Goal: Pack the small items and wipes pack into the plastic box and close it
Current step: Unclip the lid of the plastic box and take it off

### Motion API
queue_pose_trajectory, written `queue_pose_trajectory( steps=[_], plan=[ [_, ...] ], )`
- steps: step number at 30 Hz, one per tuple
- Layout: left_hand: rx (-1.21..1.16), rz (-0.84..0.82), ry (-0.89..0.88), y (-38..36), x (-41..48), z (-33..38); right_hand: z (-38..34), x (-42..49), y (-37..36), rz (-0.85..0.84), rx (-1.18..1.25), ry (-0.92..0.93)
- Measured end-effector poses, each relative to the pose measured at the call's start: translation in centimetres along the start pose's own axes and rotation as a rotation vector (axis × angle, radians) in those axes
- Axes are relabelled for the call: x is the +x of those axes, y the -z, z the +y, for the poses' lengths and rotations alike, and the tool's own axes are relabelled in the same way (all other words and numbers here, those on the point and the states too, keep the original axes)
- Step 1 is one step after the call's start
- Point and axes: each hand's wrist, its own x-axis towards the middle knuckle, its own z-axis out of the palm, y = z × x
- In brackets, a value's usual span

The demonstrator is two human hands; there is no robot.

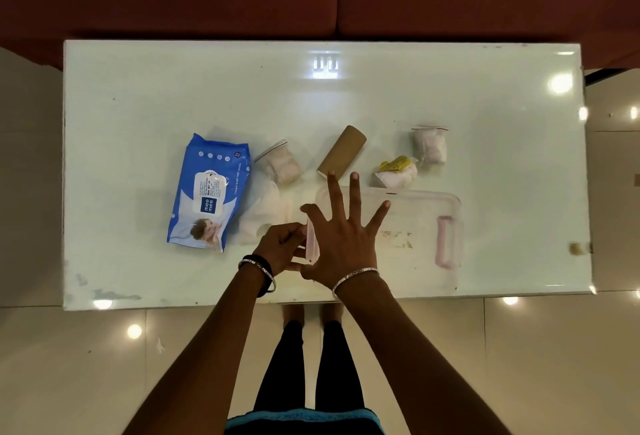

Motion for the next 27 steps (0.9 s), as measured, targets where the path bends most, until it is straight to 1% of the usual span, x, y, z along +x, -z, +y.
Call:
queue_pose_trajectory(
  steps=[5, 8, 13, 15, 18, 22, 24, 27],
  plan=[
    [0.032, 0.026, -0.008, 0.1, 0.3, -0.3, -0.9, 0.7, 0.3, 0.004, -0.008, -0.068],
    [0.072, 0.056, -0.011, -0.1, 0.3, -0.4, -1.1, 1.0, 0.2, 0.014, -0.014, -0.073],
    [0.129, 0.108, -0.039, -0.4, -0.1, 0.0, -1.1, 0.4, 1.4, 0.048, 0.01, -0.042],
    [0.156, 0.133, -0.069, -0.3, -0.2, 0.3, -0.8, 0.0, 2.7, 0.062, 0.049, -0.005],
    [0.137, 0.157, -0.069, 0.0, -0.5, 0.2, -0.1, -1.4, 5.3, 0.076, 0.106, 0.064],
    [0.127, 0.169, -0.047, -0.1, -0.5, -0.2, 3.1, -4.2, 9.3, 0.102, 0.208, 0.123],
    [0.119, 0.172, -0.034, 0.1, -0.5, -0.2, 5.6, -5.8, 11.4, 0.114, 0.257, 0.106],
    [0.131, 0.163, -0.023, 0.6, -0.7, -0.3, 9.9, -8.1, 14.6, 0.072, 0.259, 0.047]
  ],
)
